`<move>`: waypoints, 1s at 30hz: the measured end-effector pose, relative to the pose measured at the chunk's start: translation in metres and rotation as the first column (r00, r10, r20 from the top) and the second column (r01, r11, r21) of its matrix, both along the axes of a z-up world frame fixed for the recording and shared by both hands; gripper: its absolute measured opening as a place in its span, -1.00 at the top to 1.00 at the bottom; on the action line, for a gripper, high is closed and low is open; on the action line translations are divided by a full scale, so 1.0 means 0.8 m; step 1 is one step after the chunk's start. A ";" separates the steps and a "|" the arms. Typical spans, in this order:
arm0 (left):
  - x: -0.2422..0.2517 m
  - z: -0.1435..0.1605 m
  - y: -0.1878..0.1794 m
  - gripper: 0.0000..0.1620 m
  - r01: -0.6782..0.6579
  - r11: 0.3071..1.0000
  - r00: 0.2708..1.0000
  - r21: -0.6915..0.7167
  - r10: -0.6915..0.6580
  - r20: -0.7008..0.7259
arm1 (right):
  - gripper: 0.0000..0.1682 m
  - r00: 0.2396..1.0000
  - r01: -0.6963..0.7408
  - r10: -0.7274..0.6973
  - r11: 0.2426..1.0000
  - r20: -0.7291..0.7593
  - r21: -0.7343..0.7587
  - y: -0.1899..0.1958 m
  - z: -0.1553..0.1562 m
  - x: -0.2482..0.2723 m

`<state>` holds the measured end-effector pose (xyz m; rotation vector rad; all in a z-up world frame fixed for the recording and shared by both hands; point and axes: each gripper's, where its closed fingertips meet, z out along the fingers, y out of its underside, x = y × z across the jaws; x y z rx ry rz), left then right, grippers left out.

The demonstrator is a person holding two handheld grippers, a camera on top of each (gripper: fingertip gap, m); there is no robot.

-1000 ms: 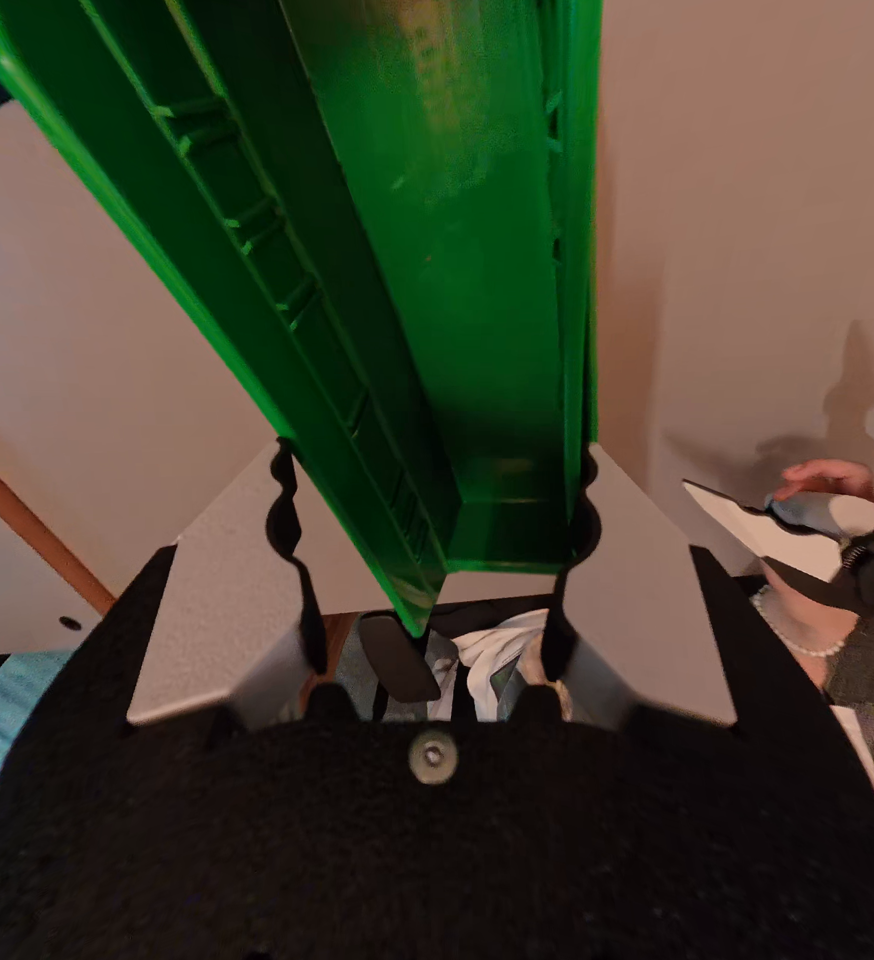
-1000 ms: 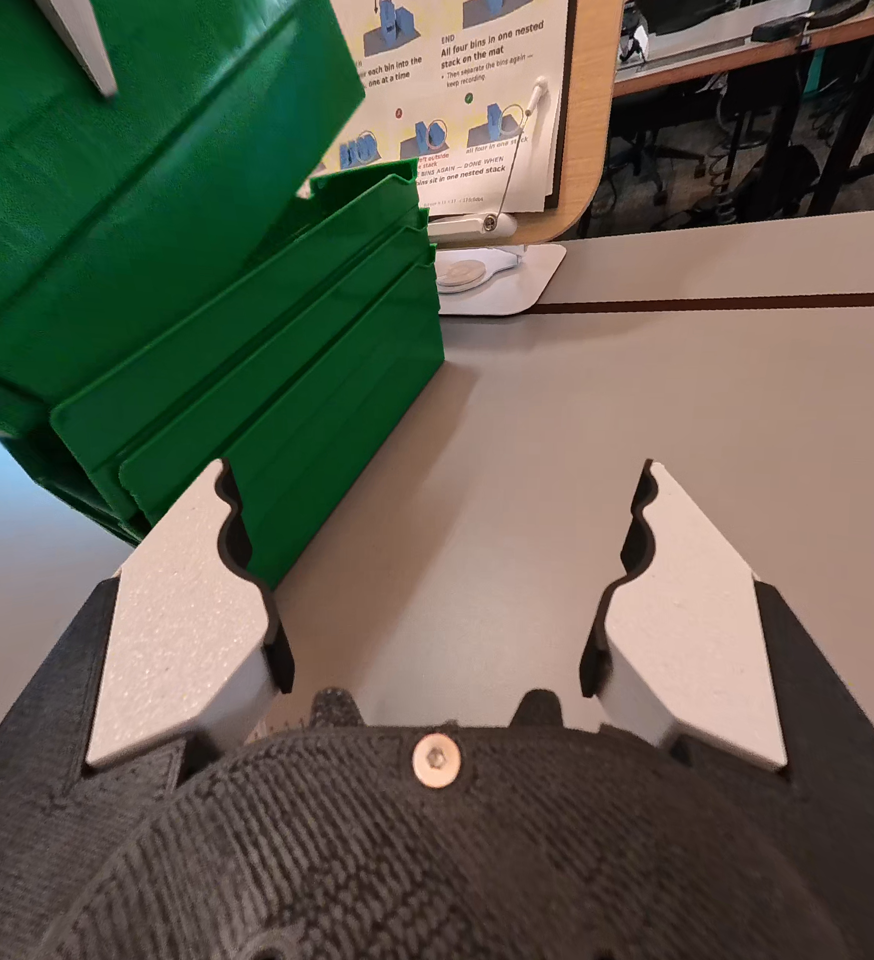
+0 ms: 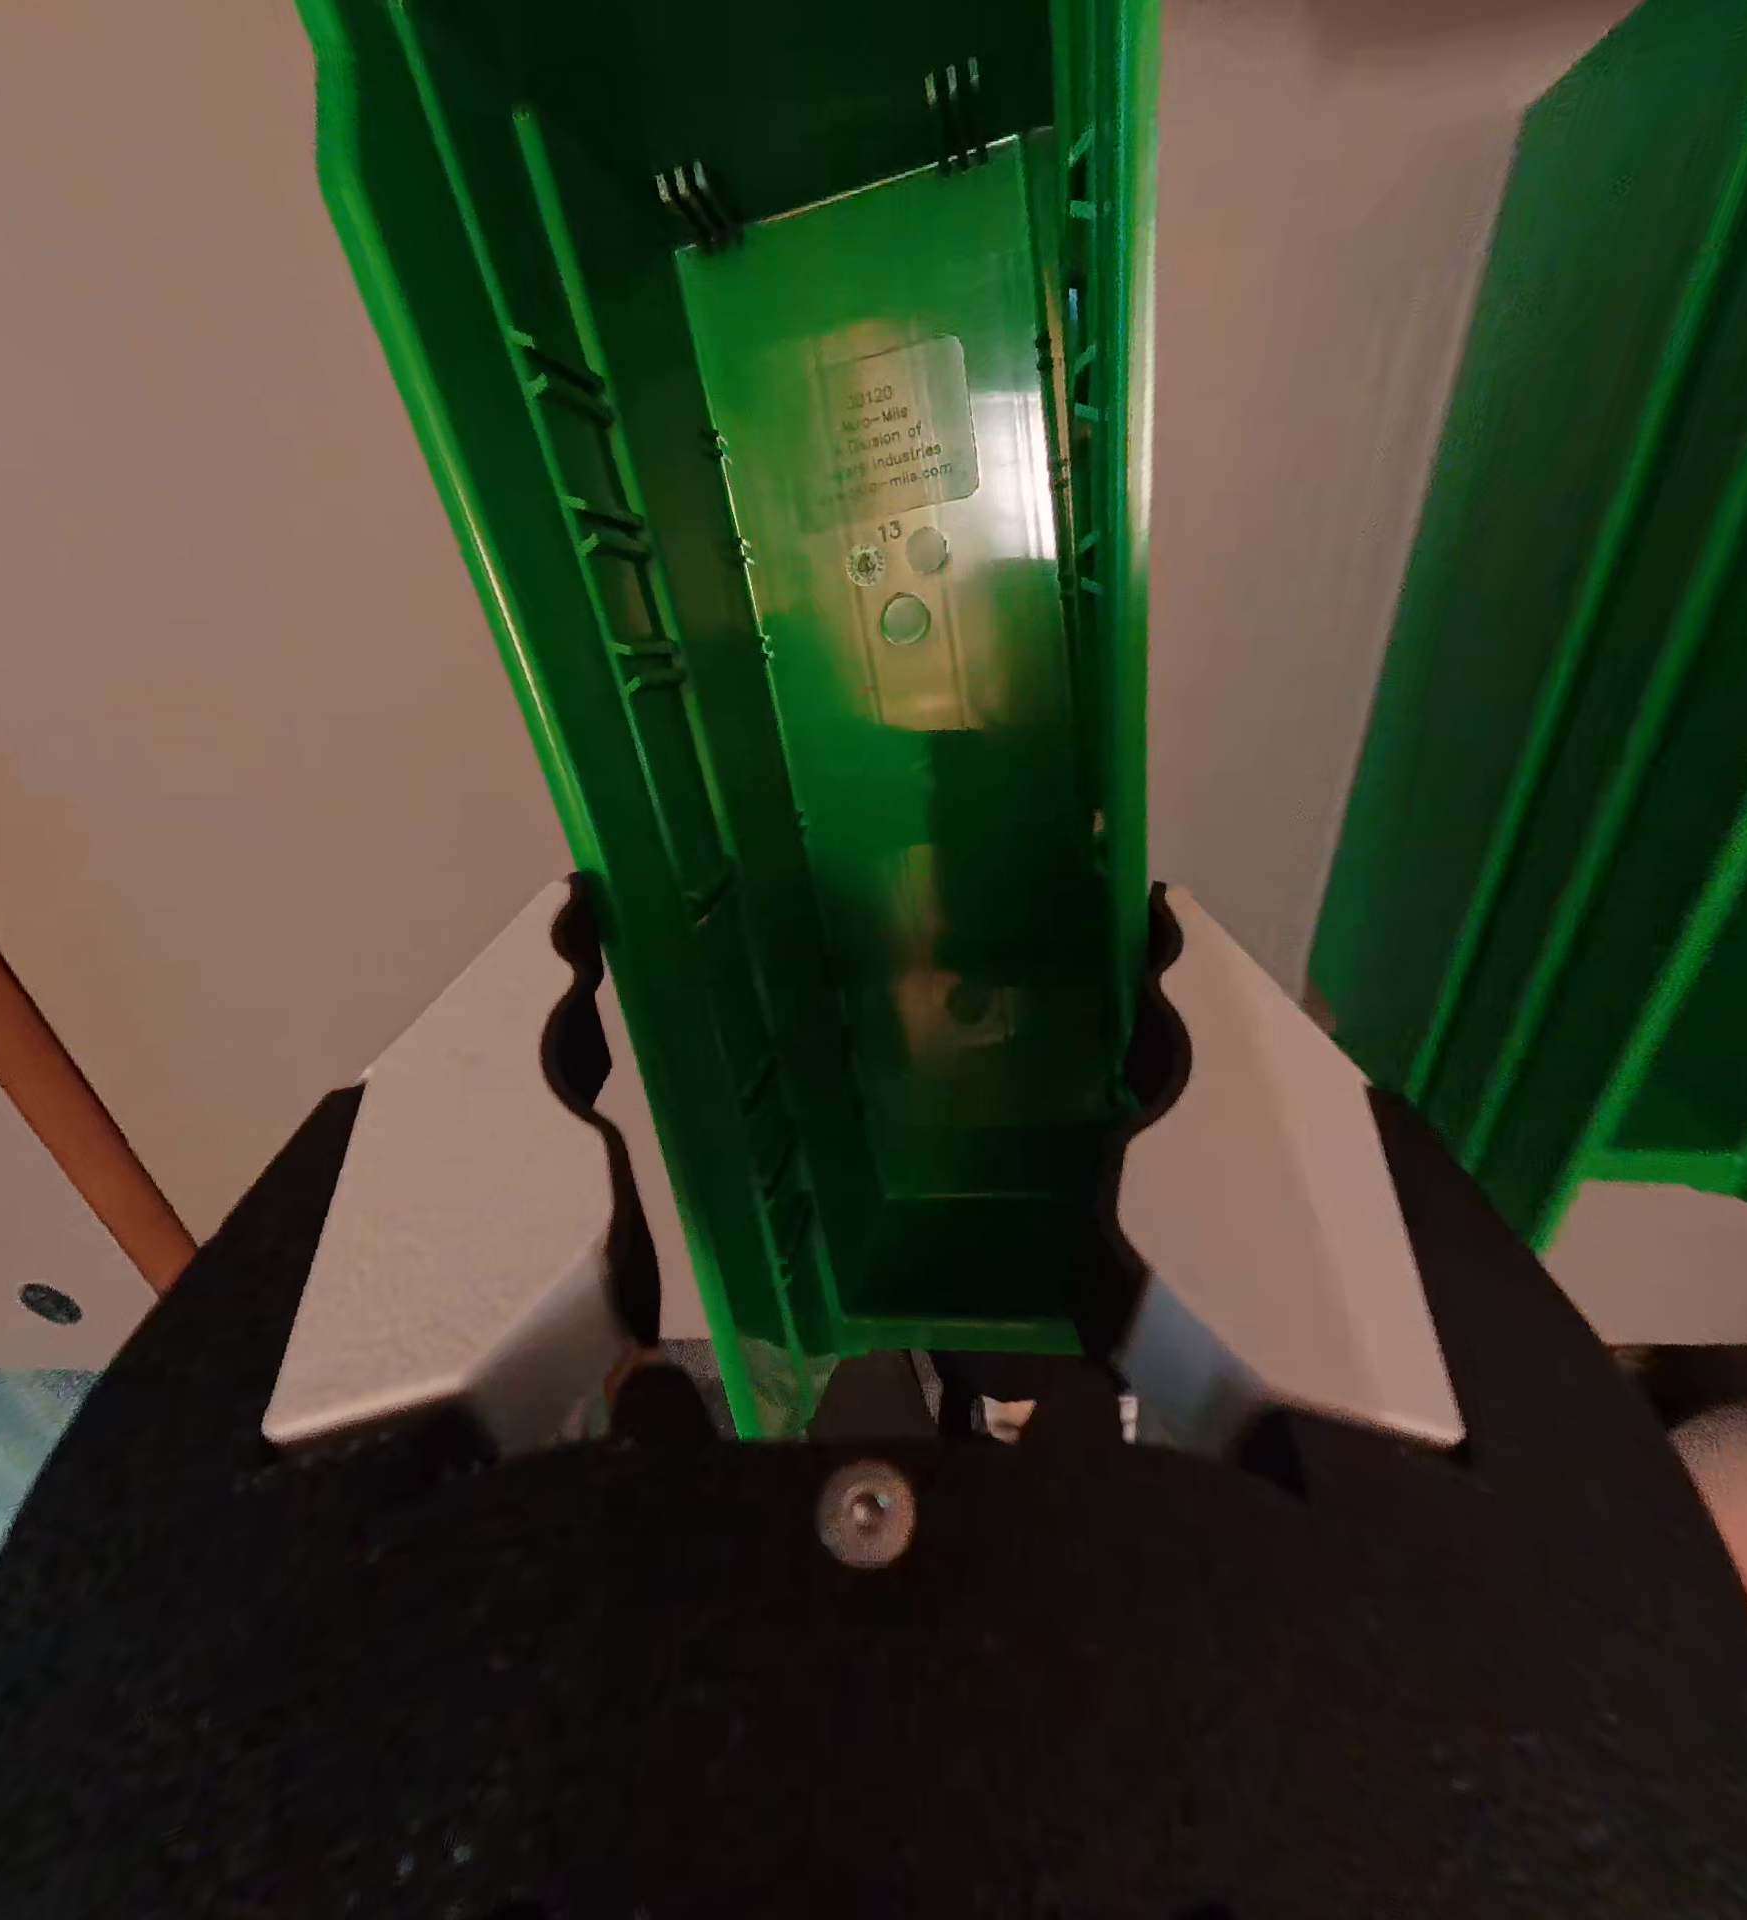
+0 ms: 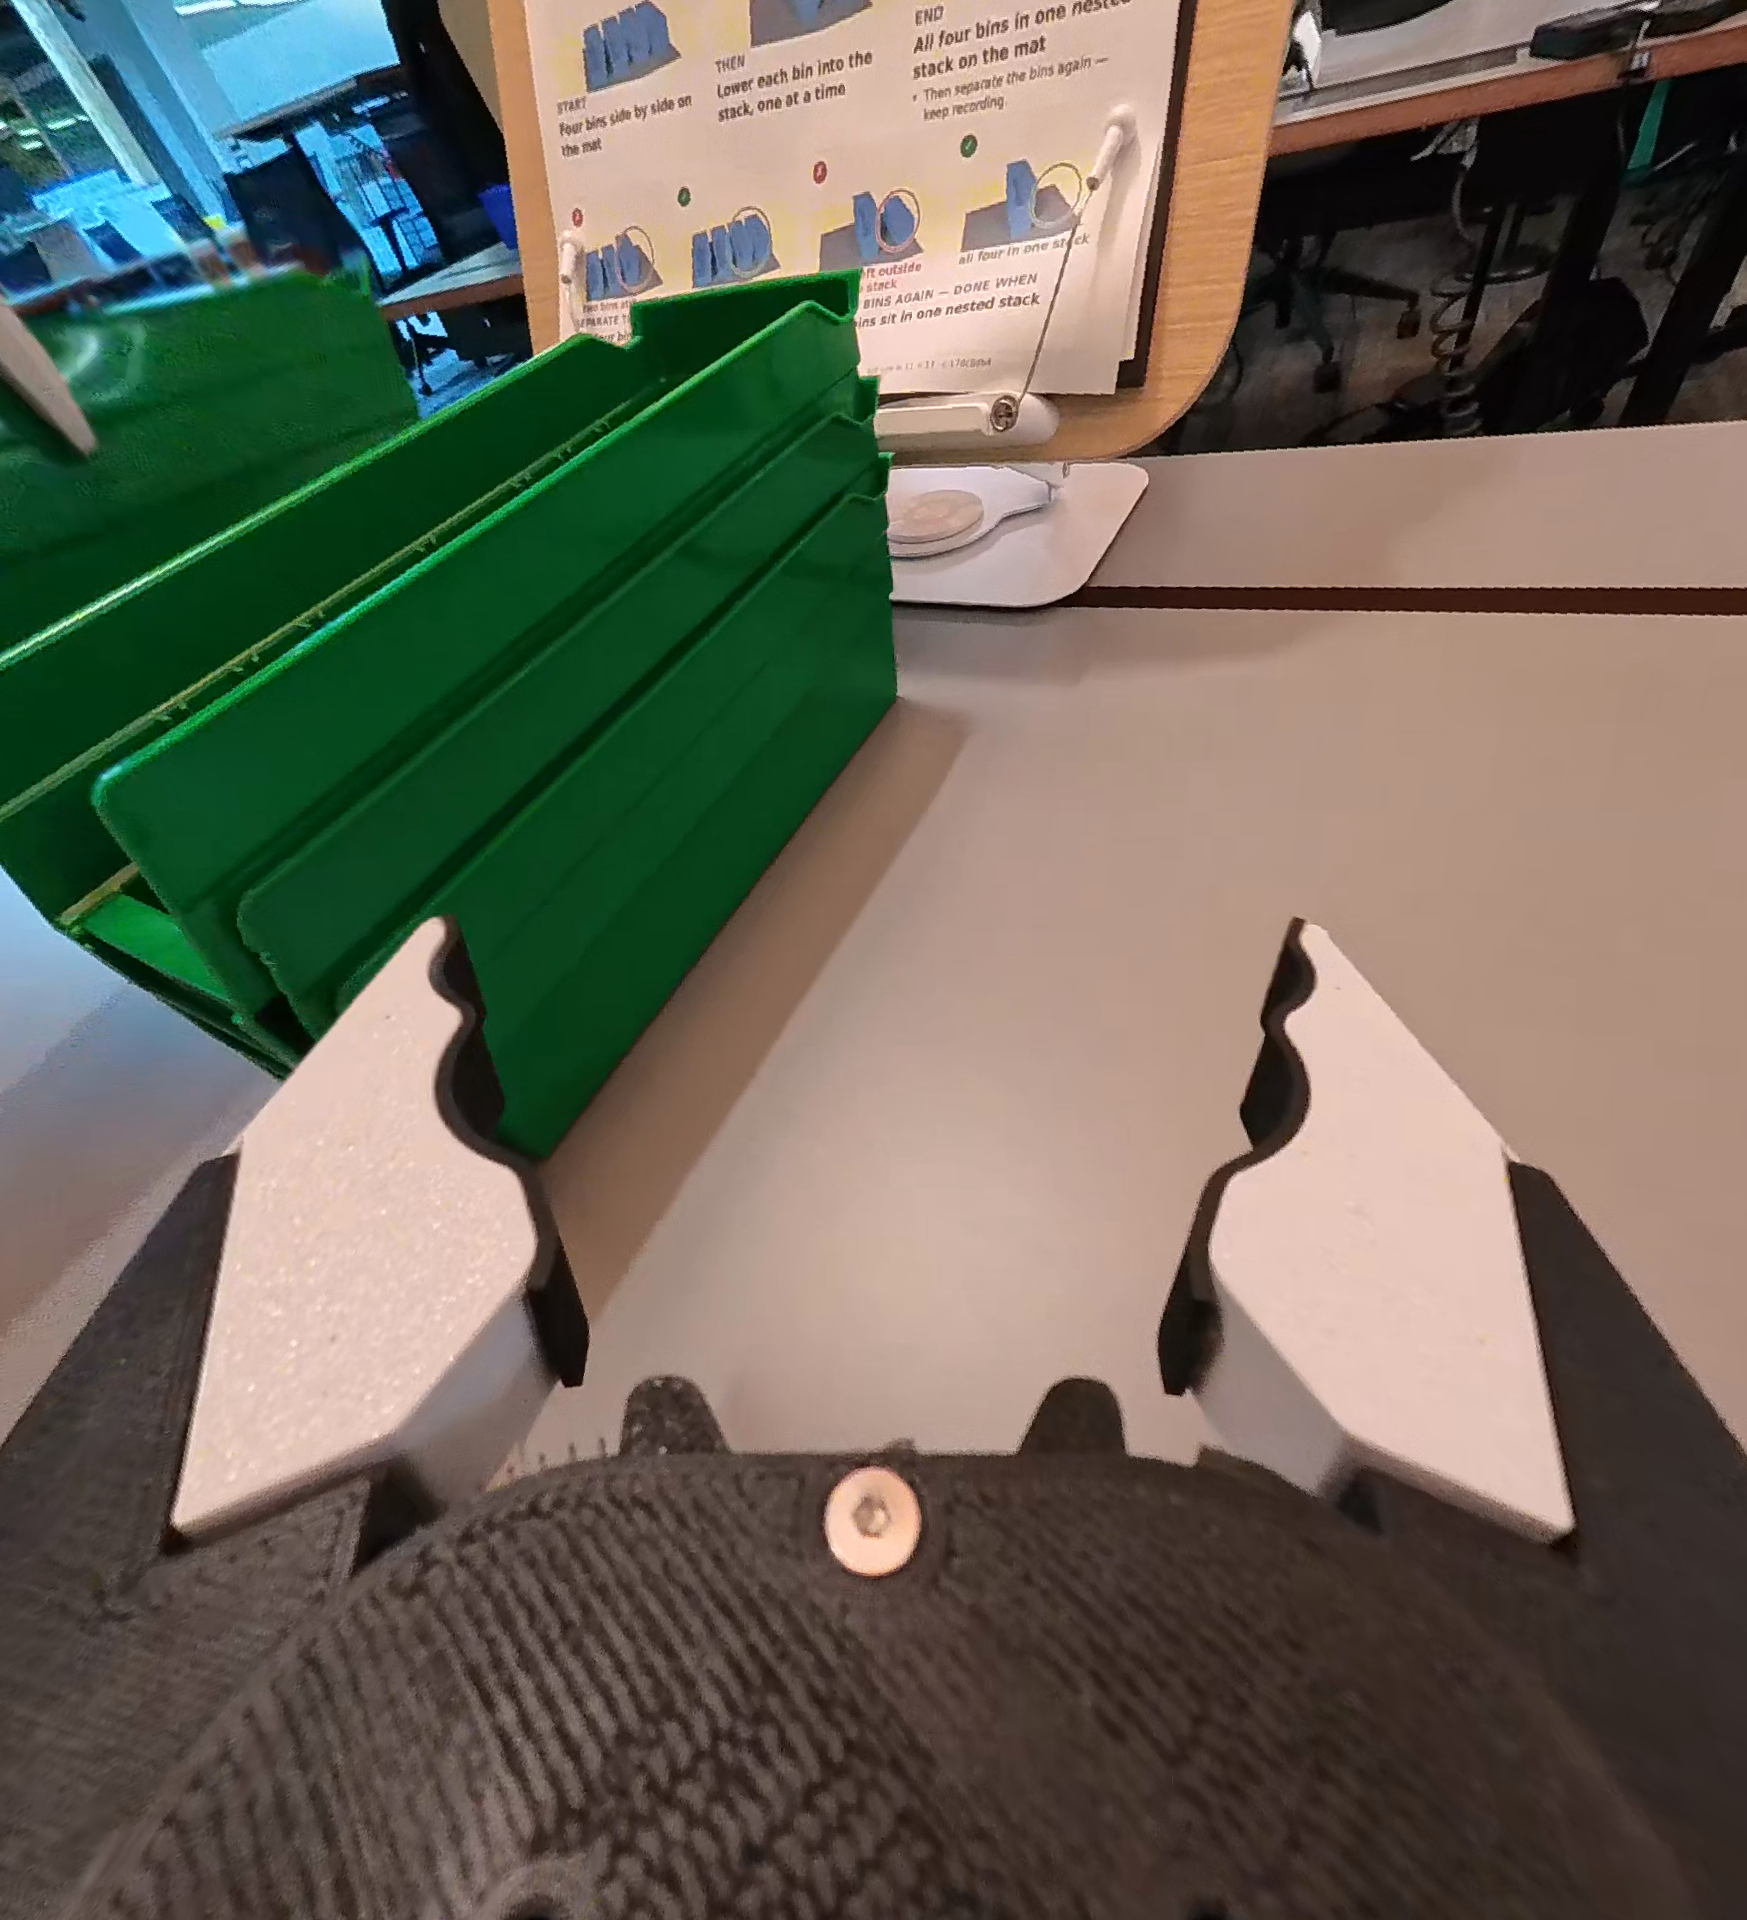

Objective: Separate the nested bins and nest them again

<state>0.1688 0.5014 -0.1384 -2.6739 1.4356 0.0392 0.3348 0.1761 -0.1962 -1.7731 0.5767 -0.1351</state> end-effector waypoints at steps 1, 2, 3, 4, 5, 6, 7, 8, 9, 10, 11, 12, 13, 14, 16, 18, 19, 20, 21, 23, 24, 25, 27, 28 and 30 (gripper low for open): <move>-0.004 -0.014 0.006 -0.25 -0.001 1.000 1.000 -0.003 0.001 -0.008 | -0.73 1.000 0.004 -0.004 1.000 0.000 -0.002 -0.001 -0.001 0.002; -0.008 -0.027 0.012 -0.25 -0.005 1.000 1.000 -0.005 0.005 -0.014 | -0.73 1.000 0.009 -0.009 1.000 0.000 -0.004 -0.003 -0.002 0.004; -0.012 -0.040 0.018 -0.26 -0.009 1.000 1.000 -0.007 0.009 -0.017 | -0.73 1.000 0.014 -0.014 1.000 -0.001 -0.008 -0.004 -0.004 0.007; -0.014 -0.051 0.023 -0.27 -0.013 1.000 1.000 -0.009 0.012 -0.016 | -0.73 1.000 0.019 -0.019 1.000 -0.004 -0.014 -0.006 -0.006 0.010; -0.016 -0.062 0.027 -0.26 -0.016 1.000 1.000 -0.012 0.016 -0.017 | -0.73 1.000 0.024 -0.025 1.000 -0.008 -0.019 -0.008 -0.008 0.013; -0.018 -0.071 0.030 -0.26 -0.019 1.000 1.000 -0.014 0.019 -0.018 | -0.72 0.999 0.031 -0.031 0.999 -0.012 -0.021 -0.010 -0.009 0.016; -0.020 -0.080 0.034 -0.26 -0.022 1.000 1.000 -0.011 0.022 -0.017 | -0.72 0.999 0.037 -0.037 0.999 -0.016 -0.019 -0.012 -0.010 0.018; -0.021 -0.087 0.039 -0.25 -0.024 1.000 1.000 -0.004 0.024 -0.019 | -0.72 0.999 0.042 -0.042 0.999 -0.019 -0.017 -0.014 -0.010 0.020; -0.024 -0.095 0.043 -0.25 -0.023 1.000 0.999 0.004 0.023 -0.027 | -0.72 0.999 0.046 -0.046 0.999 -0.021 -0.015 -0.015 -0.010 0.022; -0.025 -0.102 0.046 -0.26 -0.020 1.000 0.999 0.010 0.020 -0.034 | -0.72 0.999 0.046 -0.047 0.999 -0.022 -0.016 -0.015 -0.011 0.022; -0.026 -0.109 0.050 -0.26 -0.016 1.000 0.999 0.017 0.016 -0.038 | -0.72 0.999 0.045 -0.045 0.999 -0.022 -0.019 -0.014 -0.011 0.022; -0.027 -0.115 0.053 -0.26 -0.010 1.000 0.999 0.024 0.011 -0.044 | -0.72 0.999 0.043 -0.044 0.999 -0.023 -0.024 -0.014 -0.012 0.021; -0.027 -0.119 0.056 -0.27 -0.002 0.999 0.999 0.033 0.004 -0.046 | -0.72 0.999 0.041 -0.041 0.999 -0.021 -0.028 -0.013 -0.013 0.020; -0.026 -0.120 0.059 -0.25 0.004 0.999 0.999 0.046 -0.002 -0.039 | -0.71 0.999 0.038 -0.039 0.999 -0.020 -0.033 -0.012 -0.014 0.019; -0.024 -0.120 0.062 -0.25 0.022 0.998 0.999 0.060 -0.020 -0.034 | -0.71 0.999 0.036 -0.037 0.998 -0.016 -0.042 -0.011 -0.016 0.018; -0.024 -0.121 0.065 -0.25 0.053 0.996 0.998 0.071 -0.050 -0.037 | -0.71 0.999 0.033 -0.034 0.998 -0.019 -0.046 -0.010 -0.018 0.017; -0.025 -0.121 0.067 -0.25 0.068 0.994 0.997 0.082 -0.065 -0.042 | -0.71 0.999 0.031 -0.033 0.998 -0.022 -0.047 -0.010 -0.019 0.017; -0.029 -0.121 0.069 -0.25 0.075 0.993 0.996 0.090 -0.070 -0.054 | -0.71 0.999 0.030 -0.032 0.998 -0.025 -0.047 -0.009 -0.020 0.017; -0.033 -0.122 0.072 -0.25 0.079 0.992 0.995 0.100 -0.073 -0.068 | -0.71 0.999 0.031 -0.032 0.998 -0.026 -0.048 -0.010 -0.020 0.017; -0.041 -0.122 0.079 -0.26 0.086 0.990 0.994 0.109 -0.079 -0.073 | -0.71 0.999 0.032 -0.033 0.998 -0.024 -0.052 -0.010 -0.021 0.017; -0.044 -0.123 0.082 -0.26 0.084 0.991 0.995 0.109 -0.077 -0.066 | -0.71 0.999 0.033 -0.034 0.998 -0.023 -0.054 -0.011 -0.021 0.017; -0.048 -0.123 0.085 -0.27 0.086 0.990 0.995 0.110 -0.079 -0.066 | -0.71 0.999 0.034 -0.035 0.998 -0.023 -0.054 -0.011 -0.022 0.018; -0.055 -0.123 0.092 -0.30 0.082 0.990 0.995 0.111 -0.076 -0.063 | -0.71 0.999 0.031 -0.032 0.998 -0.025 -0.054 -0.010 -0.022 0.017; -0.059 -0.123 0.095 -0.30 0.077 0.991 0.996 0.112 -0.070 -0.058 | -0.71 0.999 0.029 -0.031 0.998 -0.026 -0.054 -0.009 -0.023 0.017; -0.062 -0.124 0.102 -0.33 0.067 0.990 0.997 0.121 -0.063 -0.034 | -0.71 0.999 0.026 -0.027 0.998 -0.025 -0.058 -0.008 -0.024 0.015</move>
